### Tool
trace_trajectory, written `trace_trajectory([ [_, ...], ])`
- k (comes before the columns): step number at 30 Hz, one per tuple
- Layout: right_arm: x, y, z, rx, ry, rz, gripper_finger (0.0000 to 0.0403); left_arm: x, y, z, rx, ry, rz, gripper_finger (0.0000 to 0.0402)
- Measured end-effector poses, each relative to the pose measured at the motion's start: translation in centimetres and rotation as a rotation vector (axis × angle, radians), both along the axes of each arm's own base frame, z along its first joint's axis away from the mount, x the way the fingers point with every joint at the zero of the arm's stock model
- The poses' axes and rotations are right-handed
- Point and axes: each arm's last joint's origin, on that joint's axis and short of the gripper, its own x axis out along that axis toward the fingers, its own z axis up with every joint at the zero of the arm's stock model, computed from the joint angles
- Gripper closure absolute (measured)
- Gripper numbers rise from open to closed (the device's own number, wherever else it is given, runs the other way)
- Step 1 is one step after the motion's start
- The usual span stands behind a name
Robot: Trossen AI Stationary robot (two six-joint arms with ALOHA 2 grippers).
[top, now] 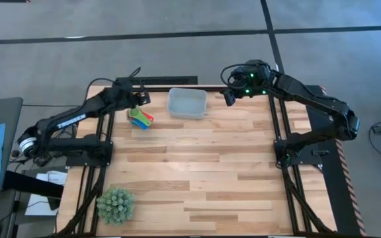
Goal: Nest measuring cups in basket
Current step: Put the measuring cups into the white bin
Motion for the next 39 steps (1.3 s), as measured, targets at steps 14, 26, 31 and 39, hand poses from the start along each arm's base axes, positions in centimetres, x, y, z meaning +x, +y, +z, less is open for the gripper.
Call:
trace_trajectory([
  [14, 0.9, 1.7, 0.1, 0.051, -0.027, 0.002, 0.0383, 5.0, 5.0, -5.3, -0.179, 0.319, -0.331, 0.0399],
  [26, 1.3, 2.8, 0.0, 0.040, -0.017, -0.035, 0.0382, 8.2, 6.9, -4.9, -0.205, 0.737, -0.601, 0.0400],
  [31, 1.4, 3.3, -0.2, 0.039, 0.010, -0.035, 0.0384, 8.0, 6.6, -5.5, -0.263, 0.767, -0.623, 0.0400],
  [39, 1.3, 3.2, -0.3, 0.040, 0.024, -0.068, 0.0381, 6.6, 4.2, -5.7, -0.482, 0.887, -0.759, 0.0401],
])
